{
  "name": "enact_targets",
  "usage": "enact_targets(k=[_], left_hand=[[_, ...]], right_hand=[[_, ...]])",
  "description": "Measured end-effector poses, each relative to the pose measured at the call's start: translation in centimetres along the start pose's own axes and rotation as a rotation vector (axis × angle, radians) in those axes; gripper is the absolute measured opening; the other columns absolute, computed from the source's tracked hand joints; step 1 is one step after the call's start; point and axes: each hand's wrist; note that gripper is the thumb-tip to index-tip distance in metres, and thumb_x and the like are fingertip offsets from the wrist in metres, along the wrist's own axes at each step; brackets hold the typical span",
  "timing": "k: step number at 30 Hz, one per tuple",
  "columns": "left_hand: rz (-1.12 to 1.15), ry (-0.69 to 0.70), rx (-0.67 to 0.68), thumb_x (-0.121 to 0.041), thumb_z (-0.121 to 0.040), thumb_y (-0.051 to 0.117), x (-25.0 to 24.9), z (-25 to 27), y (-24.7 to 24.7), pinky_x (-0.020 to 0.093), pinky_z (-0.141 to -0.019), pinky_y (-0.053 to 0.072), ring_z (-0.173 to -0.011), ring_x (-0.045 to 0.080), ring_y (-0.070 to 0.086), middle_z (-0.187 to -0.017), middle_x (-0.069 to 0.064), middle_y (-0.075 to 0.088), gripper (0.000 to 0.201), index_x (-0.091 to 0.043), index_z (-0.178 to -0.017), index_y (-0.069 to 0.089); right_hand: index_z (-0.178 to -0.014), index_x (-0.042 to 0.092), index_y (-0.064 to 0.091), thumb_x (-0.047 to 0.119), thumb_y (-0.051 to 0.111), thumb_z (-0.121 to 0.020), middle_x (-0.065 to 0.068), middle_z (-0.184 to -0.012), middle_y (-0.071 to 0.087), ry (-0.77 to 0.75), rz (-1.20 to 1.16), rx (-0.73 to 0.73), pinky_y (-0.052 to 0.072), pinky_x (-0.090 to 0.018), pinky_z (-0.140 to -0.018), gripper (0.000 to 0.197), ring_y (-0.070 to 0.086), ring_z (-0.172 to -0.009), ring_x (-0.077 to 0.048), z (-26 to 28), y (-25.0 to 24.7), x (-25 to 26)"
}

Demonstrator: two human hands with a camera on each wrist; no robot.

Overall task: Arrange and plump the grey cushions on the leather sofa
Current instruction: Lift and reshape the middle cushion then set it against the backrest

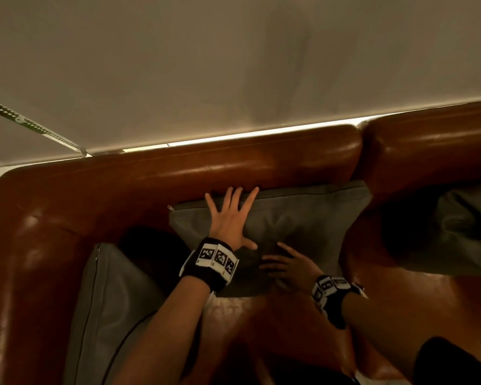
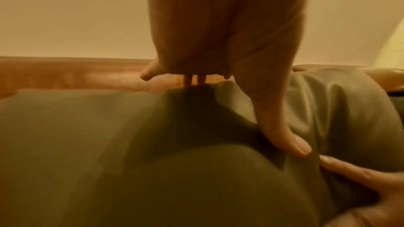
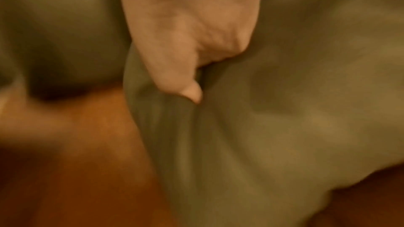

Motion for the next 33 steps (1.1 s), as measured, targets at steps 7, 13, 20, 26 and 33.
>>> enact_targets(k=[7, 13, 20, 26, 33], left_hand=[[0.113, -0.001, 0.081, -0.046, -0.062, 0.079, -1.5, -1.3, 0.4, 0.071, -0.109, 0.001, -0.147, 0.027, 0.001, -0.158, 0.003, 0.005, 0.125, -0.036, -0.145, -0.013], [0.196, -0.025, 0.126, -0.057, -0.063, 0.074, -0.6, -1.1, 0.3, 0.07, -0.109, 0.001, -0.146, 0.025, 0.006, -0.157, 0.001, 0.01, 0.118, -0.033, -0.147, -0.006], [0.168, -0.064, 0.069, -0.049, -0.064, 0.076, -1.9, -0.9, 0.7, 0.06, -0.112, 0.015, -0.131, 0.021, 0.034, -0.138, -0.003, 0.041, 0.092, -0.021, -0.139, 0.031], [0.129, -0.08, -0.075, -0.041, -0.075, 0.069, -4.0, 3.1, 1.8, 0.054, -0.106, 0.021, -0.126, 0.018, 0.035, -0.134, -0.008, 0.044, 0.066, -0.025, -0.132, 0.04], [0.119, -0.149, -0.21, -0.049, -0.07, 0.07, -2.3, 6.8, 3.3, 0.06, -0.107, 0.017, -0.127, 0.018, 0.04, -0.137, -0.009, 0.044, 0.078, -0.029, -0.137, 0.036]], right_hand=[[-0.149, 0.032, 0.007, 0.022, 0.042, -0.097, 0.011, -0.158, -0.018, -0.055, -0.068, -0.008, -0.029, -0.063, -0.086, 0.064, -0.031, -0.14, -0.017, 0.5, -0.3, 2.8], [-0.14, 0.033, 0.04, 0.034, 0.06, -0.084, 0.009, -0.157, 0.021, -0.015, -0.227, -0.074, -0.009, -0.07, -0.1, 0.06, 0.01, -0.147, -0.018, 2.2, -2.2, 4.2], [-0.146, 0.03, 0.012, 0.059, 0.076, -0.055, -0.006, -0.153, 0.025, 0.588, -0.739, -0.512, 0.021, -0.072, -0.101, 0.115, 0.016, -0.143, -0.03, 7.3, -4.2, -4.6], [-0.146, 0.026, 0.013, 0.057, 0.077, -0.058, -0.005, -0.147, 0.031, 0.325, -0.743, -0.2, 0.015, -0.065, -0.107, 0.114, 0.028, -0.138, -0.028, 6.8, -5.7, -9.9], [-0.14, 0.026, 0.028, 0.047, 0.066, -0.076, -0.005, -0.134, 0.045, 0.32, -0.703, -0.318, 0.026, -0.053, -0.103, 0.077, 0.047, -0.121, -0.03, 6.3, -7.5, -7.7]])
Point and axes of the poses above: each hand's wrist, its own z-axis away from the middle knuckle, its own y-axis out of the palm, x = y × z
